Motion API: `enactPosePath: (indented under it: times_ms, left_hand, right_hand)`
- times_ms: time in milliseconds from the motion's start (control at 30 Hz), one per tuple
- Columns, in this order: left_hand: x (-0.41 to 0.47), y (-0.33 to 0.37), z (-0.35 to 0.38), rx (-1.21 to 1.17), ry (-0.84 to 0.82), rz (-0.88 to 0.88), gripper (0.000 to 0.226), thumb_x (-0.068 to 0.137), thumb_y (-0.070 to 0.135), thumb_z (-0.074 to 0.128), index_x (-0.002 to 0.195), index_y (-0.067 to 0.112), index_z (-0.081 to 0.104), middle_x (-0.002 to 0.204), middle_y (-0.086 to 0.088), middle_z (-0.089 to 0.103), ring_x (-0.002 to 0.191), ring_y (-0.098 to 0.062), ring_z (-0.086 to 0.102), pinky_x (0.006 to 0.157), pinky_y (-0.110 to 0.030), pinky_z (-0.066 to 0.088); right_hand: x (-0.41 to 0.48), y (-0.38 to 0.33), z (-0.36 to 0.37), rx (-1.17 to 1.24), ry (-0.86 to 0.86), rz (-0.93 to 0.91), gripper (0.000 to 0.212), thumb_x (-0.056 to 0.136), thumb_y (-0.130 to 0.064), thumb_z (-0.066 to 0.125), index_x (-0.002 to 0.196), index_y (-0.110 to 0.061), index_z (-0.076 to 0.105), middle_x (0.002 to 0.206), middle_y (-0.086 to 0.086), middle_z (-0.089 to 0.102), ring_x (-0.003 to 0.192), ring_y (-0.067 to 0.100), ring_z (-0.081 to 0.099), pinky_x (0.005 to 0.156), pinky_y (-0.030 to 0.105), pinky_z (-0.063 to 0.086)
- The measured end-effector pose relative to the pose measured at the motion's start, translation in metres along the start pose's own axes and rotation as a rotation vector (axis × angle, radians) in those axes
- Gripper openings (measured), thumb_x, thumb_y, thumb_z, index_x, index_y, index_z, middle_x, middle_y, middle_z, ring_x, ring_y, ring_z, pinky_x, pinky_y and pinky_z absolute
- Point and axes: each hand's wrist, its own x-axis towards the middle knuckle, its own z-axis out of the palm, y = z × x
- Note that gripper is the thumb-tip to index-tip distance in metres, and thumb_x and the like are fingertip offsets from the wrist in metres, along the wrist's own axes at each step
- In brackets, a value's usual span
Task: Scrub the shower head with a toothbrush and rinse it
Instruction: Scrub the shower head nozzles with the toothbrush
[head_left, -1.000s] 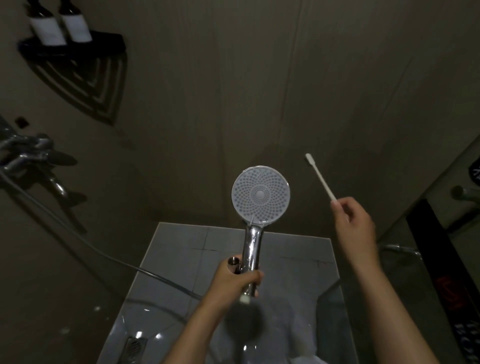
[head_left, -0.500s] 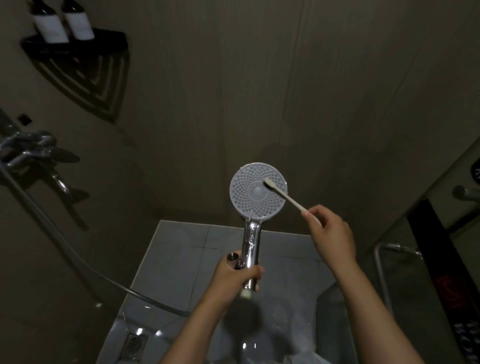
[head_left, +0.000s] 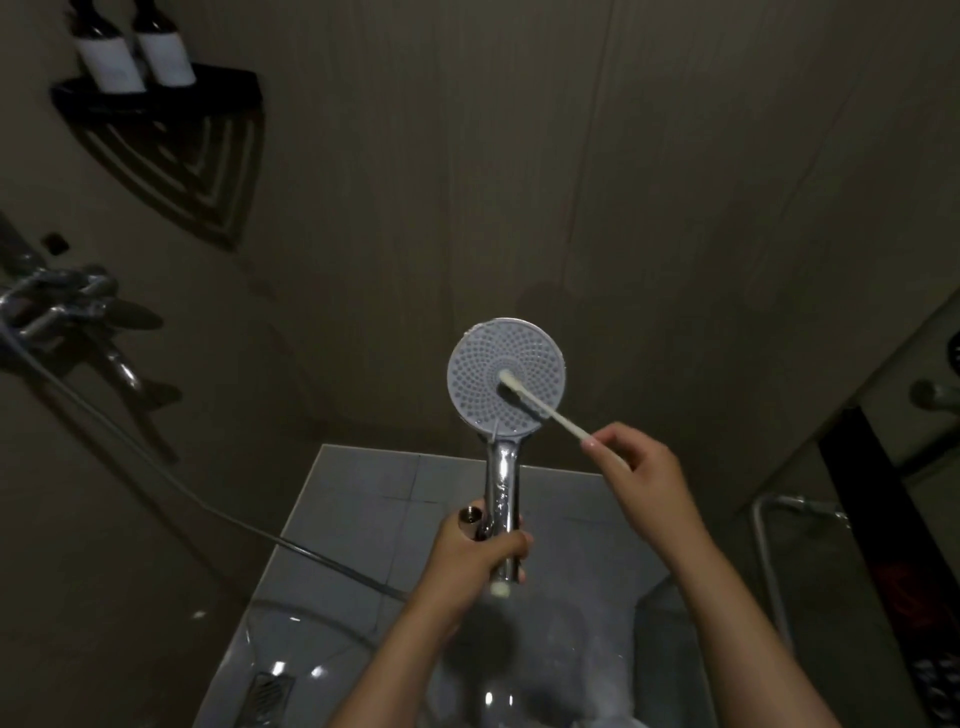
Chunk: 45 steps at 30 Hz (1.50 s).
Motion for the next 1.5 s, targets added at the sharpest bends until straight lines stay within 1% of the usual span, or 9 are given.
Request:
enactPosePath:
  times_ms: [233,367,533,667,800,1100,1267,1367,1500]
  left_hand:
    - [-0.002,-0.006,0.003,0.014,0.026,-0.015,0.016,0.068,0.003,0.074,0.074,0.011,0.061,0.055,-0.004,0.061,0.040,-0.015,0.056,0.035,-0.014,0.036]
    - [0.000,-0.009,0.005,-0.009,0.057,-0.007,0.021,0.053,0.013,0.073,0.070,0.009,0.061,0.056,-0.006,0.059,0.042,-0.017,0.053,0.040,-0.021,0.044]
    - [0.001,-0.014,0.006,-0.018,0.074,-0.004,0.015,0.054,0.009,0.071,0.065,0.009,0.061,0.053,-0.004,0.058,0.042,-0.015,0.053,0.041,-0.022,0.045]
    - [0.001,-0.014,0.004,-0.023,0.059,0.002,0.014,0.055,0.009,0.071,0.065,0.011,0.061,0.049,0.000,0.058,0.039,-0.014,0.053,0.040,-0.022,0.045]
    - [0.002,-0.012,0.003,0.003,0.057,0.018,0.016,0.056,0.010,0.071,0.067,0.008,0.060,0.050,0.001,0.059,0.041,-0.013,0.054,0.041,-0.022,0.046]
    - [0.003,-0.015,-0.006,-0.025,0.111,-0.029,0.011,0.073,-0.004,0.069,0.080,0.001,0.062,0.056,-0.006,0.060,0.040,-0.016,0.055,0.039,-0.020,0.042]
    - [0.003,-0.016,-0.008,-0.027,0.143,-0.020,0.011,0.074,-0.007,0.067,0.073,0.002,0.062,0.053,-0.005,0.060,0.040,-0.016,0.054,0.040,-0.021,0.044]
    - [0.003,-0.016,-0.011,-0.063,0.156,-0.028,0.013,0.075,-0.007,0.068,0.072,0.005,0.064,0.053,-0.005,0.061,0.042,-0.016,0.055,0.041,-0.023,0.046]
    - [0.004,-0.013,-0.009,-0.042,0.116,-0.026,0.013,0.074,-0.007,0.069,0.073,0.005,0.064,0.052,-0.003,0.062,0.042,-0.016,0.055,0.042,-0.024,0.046]
  right_hand:
    - [-0.002,0.009,-0.006,-0.305,0.197,0.098,0.022,0.089,-0.036,0.058,0.075,-0.020,0.060,0.051,-0.006,0.049,0.056,0.017,0.051,0.052,0.032,0.040]
    - [-0.003,0.013,-0.010,-0.333,0.249,0.143,0.023,0.090,-0.037,0.057,0.074,-0.020,0.059,0.051,-0.006,0.050,0.058,0.021,0.053,0.053,0.031,0.038]
    - [0.000,0.019,-0.025,-0.307,0.358,0.153,0.021,0.090,-0.035,0.057,0.075,-0.020,0.061,0.058,-0.001,0.057,0.062,0.024,0.057,0.055,0.033,0.041]
    - [0.004,0.012,-0.021,-0.096,0.186,-0.018,0.019,0.089,-0.026,0.061,0.071,-0.021,0.060,0.057,-0.005,0.053,0.053,0.001,0.044,0.051,0.024,0.036]
    - [0.003,0.014,-0.007,-0.178,0.017,0.021,0.019,0.088,-0.033,0.061,0.070,-0.026,0.061,0.055,-0.010,0.054,0.052,0.000,0.047,0.052,0.027,0.037]
    - [0.002,0.030,-0.023,-0.277,0.035,0.164,0.021,0.086,-0.038,0.062,0.065,-0.034,0.063,0.061,-0.009,0.062,0.061,0.010,0.057,0.059,0.031,0.045]
    - [0.004,0.024,-0.049,-0.217,-0.167,0.193,0.023,0.088,-0.028,0.064,0.066,-0.022,0.066,0.058,-0.011,0.058,0.062,0.005,0.050,0.061,0.025,0.039]
    - [0.009,0.013,-0.061,-0.219,-0.151,0.102,0.022,0.088,-0.025,0.064,0.067,-0.019,0.066,0.051,-0.015,0.054,0.051,-0.005,0.045,0.050,0.010,0.033]
    - [0.020,0.001,-0.039,-0.214,-0.092,0.048,0.018,0.089,-0.029,0.062,0.075,-0.019,0.066,0.057,-0.007,0.051,0.056,0.006,0.043,0.055,0.027,0.035]
